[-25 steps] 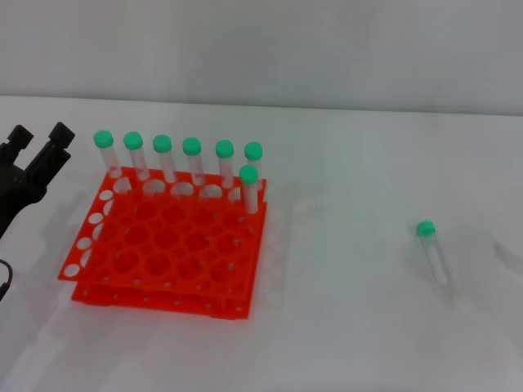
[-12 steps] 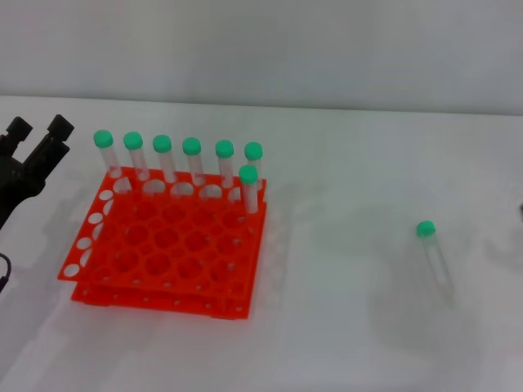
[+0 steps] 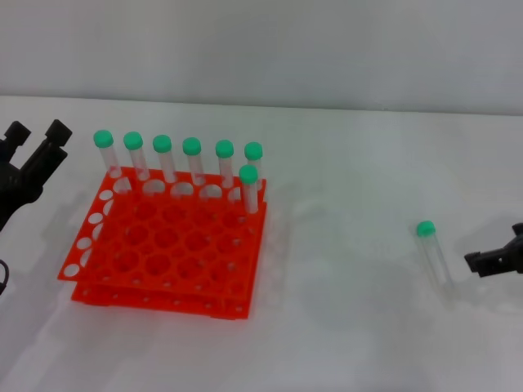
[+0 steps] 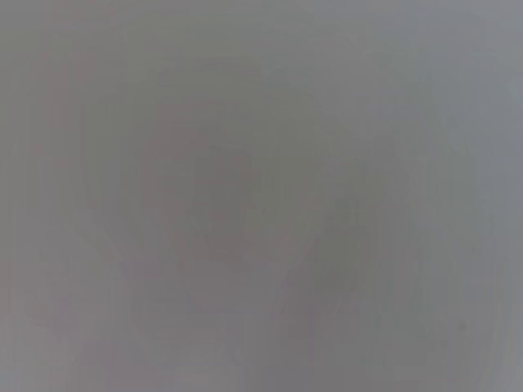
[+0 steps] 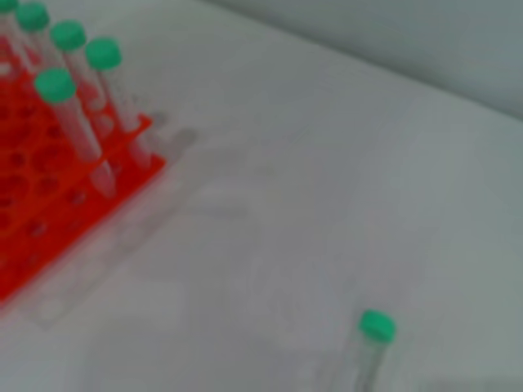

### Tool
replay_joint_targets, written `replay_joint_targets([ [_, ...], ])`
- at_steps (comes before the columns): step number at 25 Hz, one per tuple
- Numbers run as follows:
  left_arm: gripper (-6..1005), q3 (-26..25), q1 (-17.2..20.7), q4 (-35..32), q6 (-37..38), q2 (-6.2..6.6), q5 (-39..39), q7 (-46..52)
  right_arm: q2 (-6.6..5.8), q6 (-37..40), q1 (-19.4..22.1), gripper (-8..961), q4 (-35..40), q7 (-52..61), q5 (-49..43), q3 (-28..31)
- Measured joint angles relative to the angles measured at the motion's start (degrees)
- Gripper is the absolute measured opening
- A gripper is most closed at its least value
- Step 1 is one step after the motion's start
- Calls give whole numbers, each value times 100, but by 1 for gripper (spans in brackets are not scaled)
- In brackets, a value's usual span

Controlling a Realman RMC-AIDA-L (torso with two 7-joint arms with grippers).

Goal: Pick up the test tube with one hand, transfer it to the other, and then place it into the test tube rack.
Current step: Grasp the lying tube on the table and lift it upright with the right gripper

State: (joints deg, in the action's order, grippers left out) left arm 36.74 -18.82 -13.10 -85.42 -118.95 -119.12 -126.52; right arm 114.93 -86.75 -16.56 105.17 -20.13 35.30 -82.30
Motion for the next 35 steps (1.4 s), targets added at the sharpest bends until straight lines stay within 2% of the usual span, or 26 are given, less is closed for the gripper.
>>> replay_joint_targets([
  [3,878,0,-3,0,-25,3,15,-6,13,-81,-223,843,-62,296,-416,-351],
  [9,878,0,0,11,-28,5,27,-37,27,415,-461,841,-560,589,-583,-911],
  [14,878,7,8,36,-28,-10,57,-49,58,556,-805,839,-1302,643,-574,-963],
  [19,878,16,10,50,-28,-8,95,-53,71,705,-960,698,-1756,664,-587,-1028],
  [25,878,17,31,54,-28,-18,95,-103,50,872,-1026,683,-2100,666,-699,-979],
  [35,878,17,34,54,-87,-31,73,-109,68,979,-1459,674,-2835,669,-861,-1009],
])
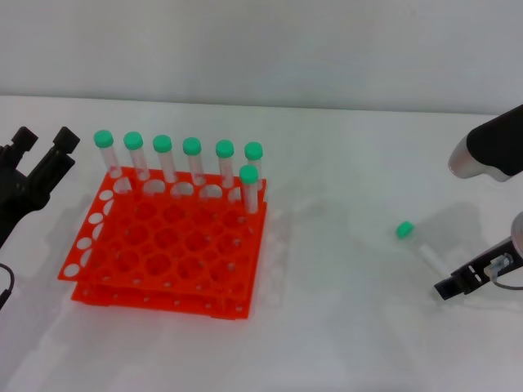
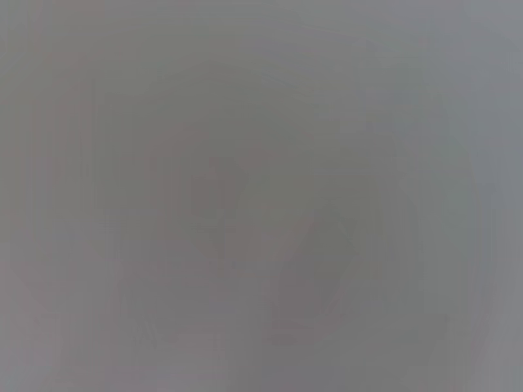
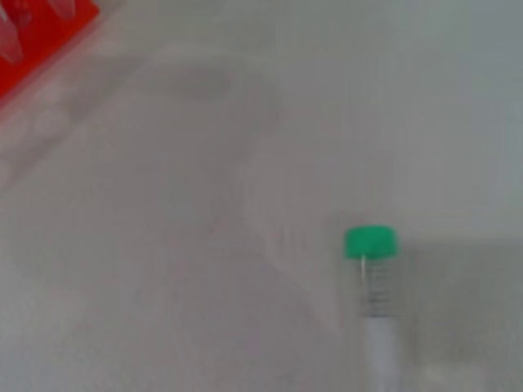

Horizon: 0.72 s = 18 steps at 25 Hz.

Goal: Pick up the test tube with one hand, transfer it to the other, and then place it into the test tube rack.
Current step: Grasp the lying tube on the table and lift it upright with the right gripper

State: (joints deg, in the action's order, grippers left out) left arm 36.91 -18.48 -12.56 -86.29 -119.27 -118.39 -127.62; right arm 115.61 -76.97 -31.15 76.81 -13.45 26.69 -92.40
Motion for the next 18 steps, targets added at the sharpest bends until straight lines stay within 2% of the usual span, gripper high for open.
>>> replay_joint_targets([
  [3,878,-3,-6,6,-4,0,-5,0,9,36,-9,674,-13,-4,0,-49],
  [9,877,-2,-25,21,-10,-1,2,11,-4,38,10,595,-18,-30,1,-84],
  [14,877,0,-39,91,-11,-8,4,2,-10,19,6,384,-23,-104,1,-90],
  [18,877,1,-50,102,-11,-9,14,0,-12,4,-54,375,-93,-131,2,-143],
])
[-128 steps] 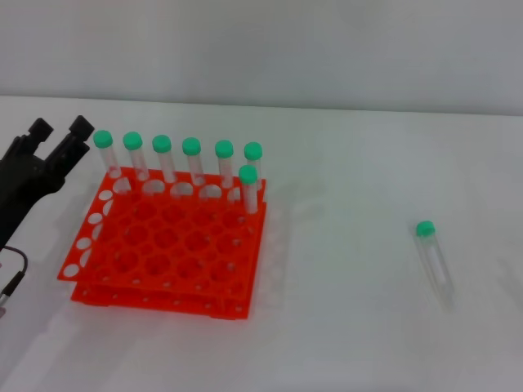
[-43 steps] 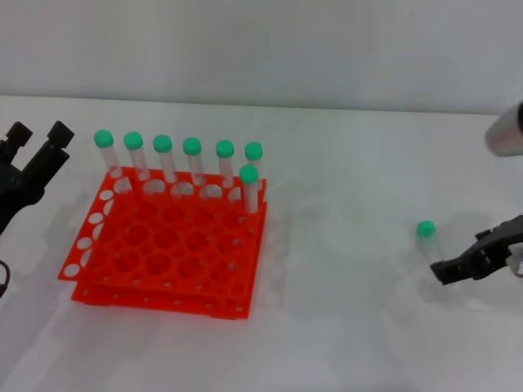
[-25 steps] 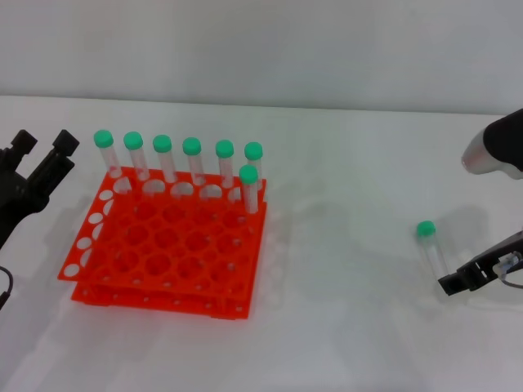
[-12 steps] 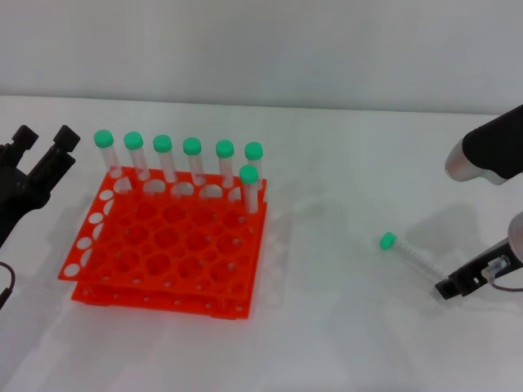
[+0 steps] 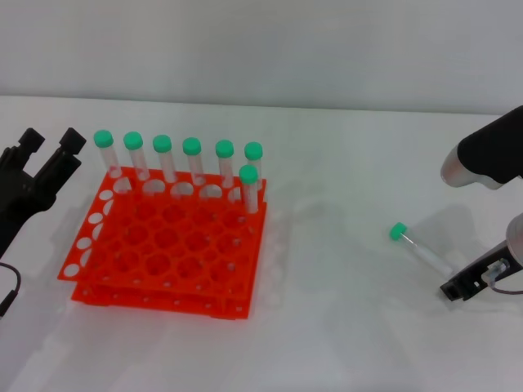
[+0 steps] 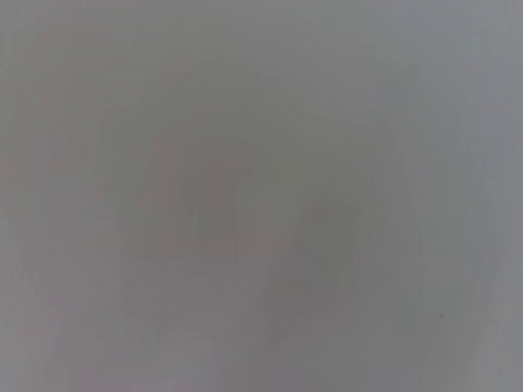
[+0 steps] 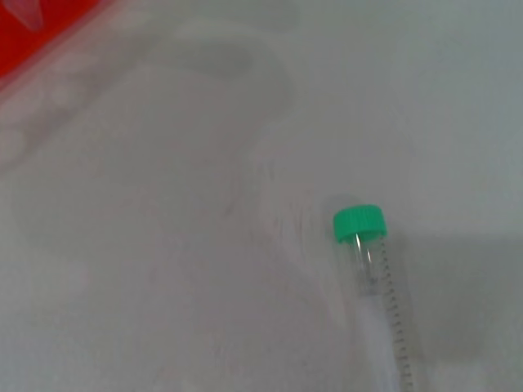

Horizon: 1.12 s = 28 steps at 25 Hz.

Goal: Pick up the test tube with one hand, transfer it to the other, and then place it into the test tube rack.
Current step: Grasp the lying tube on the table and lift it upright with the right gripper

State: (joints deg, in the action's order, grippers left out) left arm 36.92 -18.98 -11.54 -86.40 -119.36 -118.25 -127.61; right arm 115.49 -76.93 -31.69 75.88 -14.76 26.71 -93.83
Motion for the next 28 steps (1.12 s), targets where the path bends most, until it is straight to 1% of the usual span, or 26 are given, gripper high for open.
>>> replay_joint_targets([
  [7,877,0,6,33,0,0,3,-2,-1,-5,-173,358,-184,-4,4,-19],
  [17,877,-1,-10,74,0,0,-6,-23,10,-17,-393,294,-476,-13,51,-77],
  [21,877,-1,-6,74,0,0,-1,-25,18,-18,-413,268,-499,-14,56,-81],
  [26,877,-1,5,73,-24,0,3,-26,17,-15,-425,193,-514,-12,56,-85],
  [28,877,-1,13,73,-49,0,4,-26,18,-12,-418,193,-486,-13,51,-79],
])
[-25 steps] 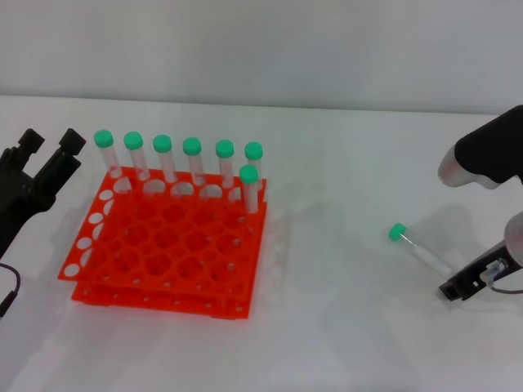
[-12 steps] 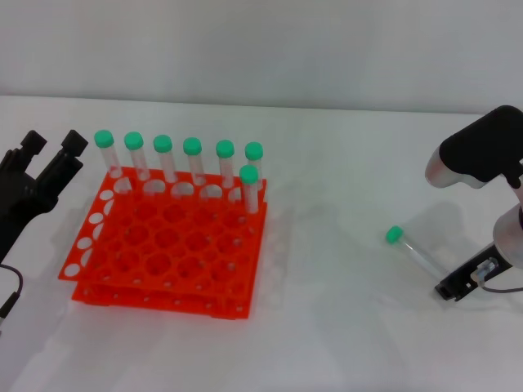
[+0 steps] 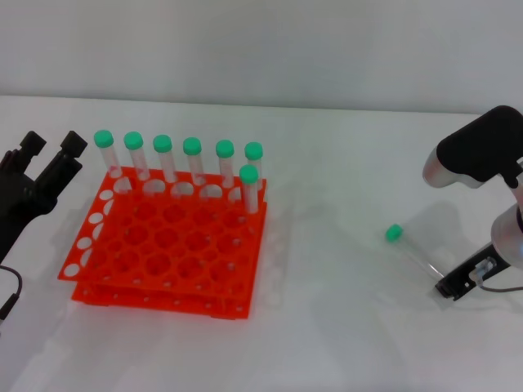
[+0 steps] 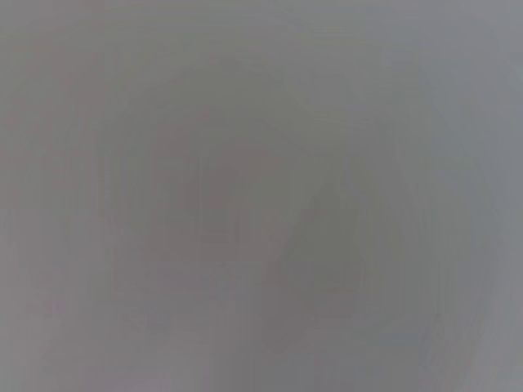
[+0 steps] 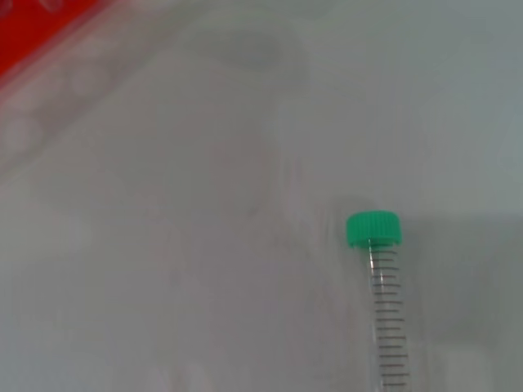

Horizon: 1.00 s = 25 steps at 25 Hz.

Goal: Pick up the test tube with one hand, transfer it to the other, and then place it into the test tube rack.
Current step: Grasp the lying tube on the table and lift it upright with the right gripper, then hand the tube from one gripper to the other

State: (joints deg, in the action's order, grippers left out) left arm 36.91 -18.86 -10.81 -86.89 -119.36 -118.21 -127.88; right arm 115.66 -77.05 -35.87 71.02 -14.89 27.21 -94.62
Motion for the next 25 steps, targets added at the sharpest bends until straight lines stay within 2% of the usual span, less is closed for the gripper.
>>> replay_joint_targets([
  [4,877,0,-24,0,-17,0,15,18,-5,80,134,194,293,-2,-2,53],
  [8,877,14,-94,-6,-48,16,144,92,-17,304,446,194,794,-124,28,268],
  [12,876,98,-183,-166,-91,41,333,406,-23,705,940,194,1432,-546,395,595],
  [16,876,410,-247,-574,-108,52,555,860,-38,1491,1589,195,1889,-1378,1213,793],
  [18,876,671,-274,-834,-127,61,611,1117,-40,1609,1681,195,1916,-1495,1329,801],
  [19,876,794,-270,-981,-142,63,618,1248,-57,2178,2006,195,1935,-2193,1918,792],
  [25,876,957,-302,-1565,-167,129,1012,2208,-68,2863,2133,196,1280,-3691,3318,736],
])
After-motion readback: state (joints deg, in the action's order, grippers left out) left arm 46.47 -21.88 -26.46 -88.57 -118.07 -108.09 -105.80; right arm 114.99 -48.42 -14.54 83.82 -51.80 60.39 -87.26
